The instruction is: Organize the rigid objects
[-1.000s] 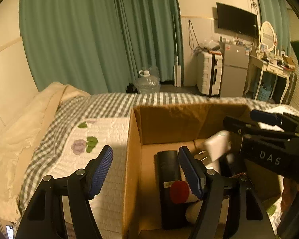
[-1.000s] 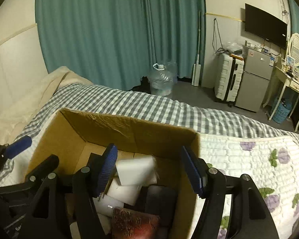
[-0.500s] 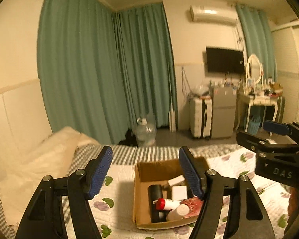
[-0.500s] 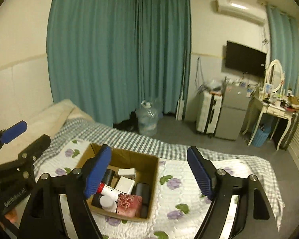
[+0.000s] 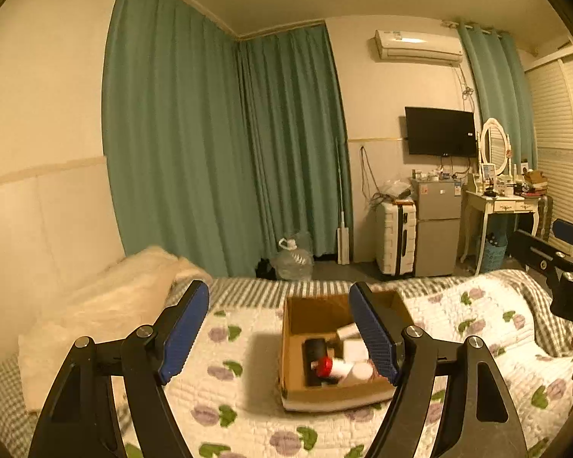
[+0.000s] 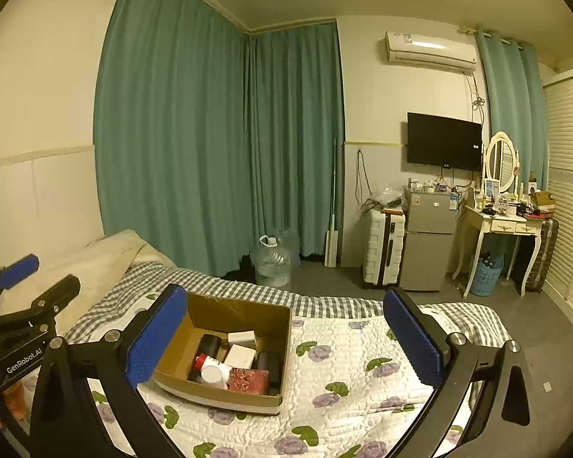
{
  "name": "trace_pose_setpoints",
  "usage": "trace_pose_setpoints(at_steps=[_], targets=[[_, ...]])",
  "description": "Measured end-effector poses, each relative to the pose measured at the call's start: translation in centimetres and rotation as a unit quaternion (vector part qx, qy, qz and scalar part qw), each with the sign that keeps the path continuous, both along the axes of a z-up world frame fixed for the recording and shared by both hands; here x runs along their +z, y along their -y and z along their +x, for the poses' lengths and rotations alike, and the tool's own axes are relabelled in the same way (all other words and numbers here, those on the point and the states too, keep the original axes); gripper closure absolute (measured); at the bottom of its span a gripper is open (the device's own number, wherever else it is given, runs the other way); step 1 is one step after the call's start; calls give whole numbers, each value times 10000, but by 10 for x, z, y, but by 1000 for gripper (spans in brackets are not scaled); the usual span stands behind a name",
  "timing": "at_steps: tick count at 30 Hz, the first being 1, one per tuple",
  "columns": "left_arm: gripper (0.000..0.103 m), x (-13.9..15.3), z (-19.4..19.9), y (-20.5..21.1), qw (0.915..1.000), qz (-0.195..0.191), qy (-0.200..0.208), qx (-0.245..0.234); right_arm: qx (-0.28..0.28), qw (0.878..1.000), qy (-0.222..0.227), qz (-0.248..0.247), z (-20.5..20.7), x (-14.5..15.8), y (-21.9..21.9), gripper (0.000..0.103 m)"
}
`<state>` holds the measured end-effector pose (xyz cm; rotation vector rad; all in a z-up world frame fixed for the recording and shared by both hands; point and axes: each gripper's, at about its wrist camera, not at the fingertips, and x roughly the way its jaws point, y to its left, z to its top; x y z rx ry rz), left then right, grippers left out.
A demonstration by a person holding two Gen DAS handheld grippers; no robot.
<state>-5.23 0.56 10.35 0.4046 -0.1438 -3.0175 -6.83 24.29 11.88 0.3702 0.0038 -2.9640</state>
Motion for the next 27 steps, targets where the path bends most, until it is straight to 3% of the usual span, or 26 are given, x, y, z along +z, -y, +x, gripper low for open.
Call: trace_pose_setpoints(at_steps=[4,10,16,27], targets=[[24,-37,-3,7,9996,169,231,43,77,9998,89,-176,-4,-34,2,0],[24,-66,-14,9,9984,83,550,91,97,9986,521,49,-25,-79,18,0],[24,-76,-13,14,9974,178,693,101,72,9972,740,51,-32,-96,19,0],[24,-76,-12,13,9968,271,753,27,10,9963,854,90,-36,-99,19,0]])
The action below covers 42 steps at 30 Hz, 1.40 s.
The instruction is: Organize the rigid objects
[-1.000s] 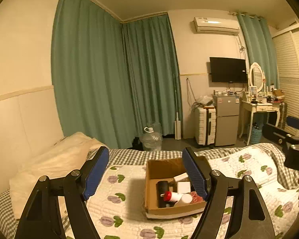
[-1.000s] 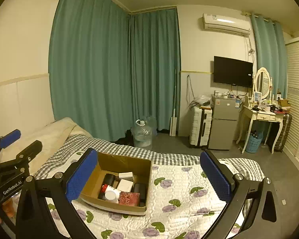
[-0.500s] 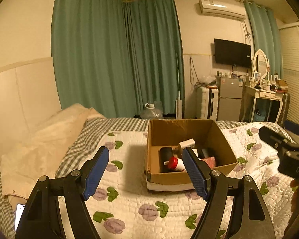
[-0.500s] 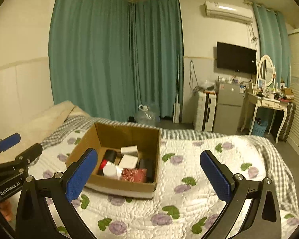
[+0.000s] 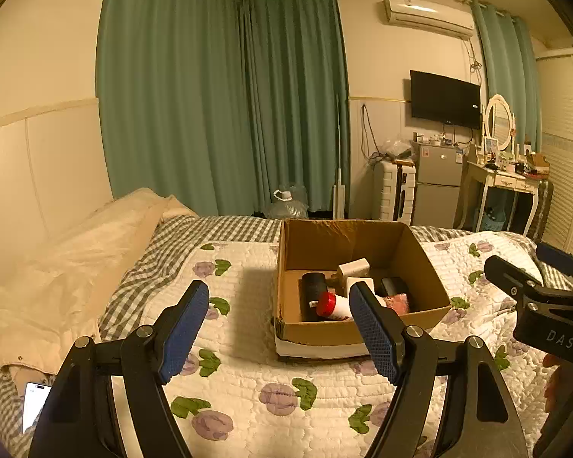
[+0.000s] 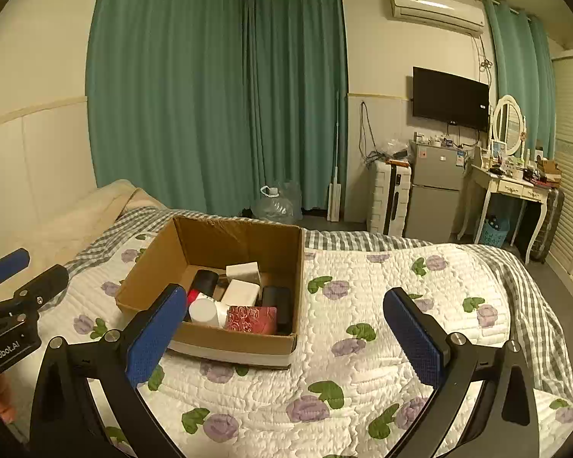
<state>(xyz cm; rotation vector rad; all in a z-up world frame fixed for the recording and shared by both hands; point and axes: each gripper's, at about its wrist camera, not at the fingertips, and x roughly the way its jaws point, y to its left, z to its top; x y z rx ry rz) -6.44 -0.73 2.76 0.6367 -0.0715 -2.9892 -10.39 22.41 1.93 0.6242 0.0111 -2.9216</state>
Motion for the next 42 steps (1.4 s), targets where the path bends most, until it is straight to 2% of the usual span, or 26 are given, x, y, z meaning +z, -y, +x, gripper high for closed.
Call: trace_pose_setpoints(at_steps=[42], targets=[[24,-3,-3,-3,9998,-110,141,-49,12,9999,73,149,-2,-4,2,0]])
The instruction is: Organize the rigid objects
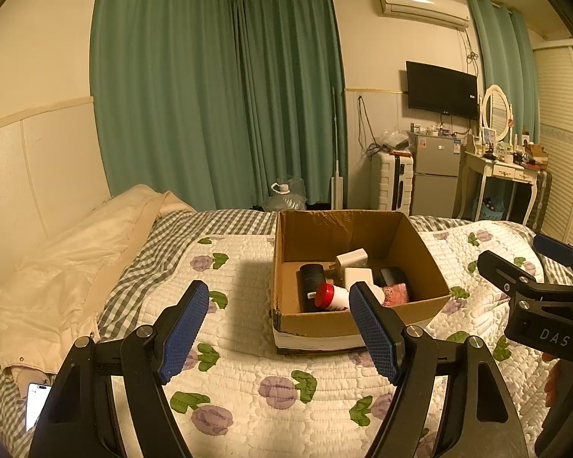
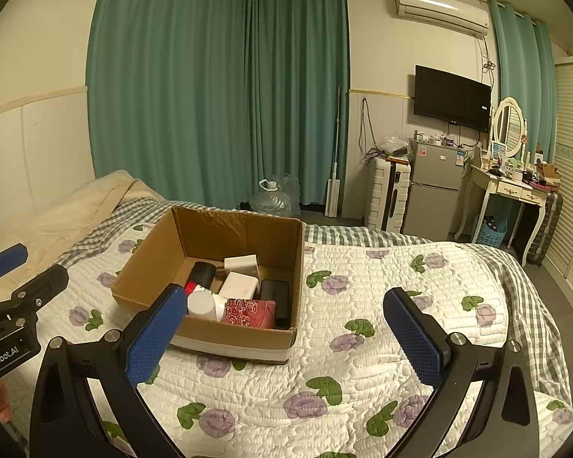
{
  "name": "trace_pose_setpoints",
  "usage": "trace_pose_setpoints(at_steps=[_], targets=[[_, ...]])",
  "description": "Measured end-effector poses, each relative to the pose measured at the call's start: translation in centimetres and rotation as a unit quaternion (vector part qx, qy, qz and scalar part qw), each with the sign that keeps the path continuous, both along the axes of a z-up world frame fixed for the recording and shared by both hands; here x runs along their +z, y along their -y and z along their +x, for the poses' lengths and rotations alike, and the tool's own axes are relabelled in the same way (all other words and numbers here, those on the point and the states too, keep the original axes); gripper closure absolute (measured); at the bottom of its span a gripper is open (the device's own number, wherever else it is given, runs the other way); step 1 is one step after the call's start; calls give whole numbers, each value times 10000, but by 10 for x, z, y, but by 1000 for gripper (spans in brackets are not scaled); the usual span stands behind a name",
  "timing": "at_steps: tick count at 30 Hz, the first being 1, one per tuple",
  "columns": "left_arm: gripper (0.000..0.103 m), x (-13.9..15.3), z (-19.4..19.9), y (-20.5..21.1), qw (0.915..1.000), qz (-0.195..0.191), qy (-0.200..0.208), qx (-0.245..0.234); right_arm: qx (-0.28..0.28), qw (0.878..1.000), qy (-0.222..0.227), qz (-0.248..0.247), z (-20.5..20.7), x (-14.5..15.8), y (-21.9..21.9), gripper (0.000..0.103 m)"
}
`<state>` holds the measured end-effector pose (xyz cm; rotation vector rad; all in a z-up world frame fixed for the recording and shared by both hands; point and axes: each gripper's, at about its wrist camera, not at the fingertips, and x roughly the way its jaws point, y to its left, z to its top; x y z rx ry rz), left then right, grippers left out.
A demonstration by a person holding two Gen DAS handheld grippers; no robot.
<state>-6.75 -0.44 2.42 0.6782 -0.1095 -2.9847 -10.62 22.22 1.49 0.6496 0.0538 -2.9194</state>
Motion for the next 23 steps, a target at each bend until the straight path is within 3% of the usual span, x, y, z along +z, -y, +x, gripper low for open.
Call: trace_pose_setpoints(at_steps=[23], targets=[[24,-4,-2,1,10000,17,34,-14,21,10000,51,39,-2,-3,3,0]])
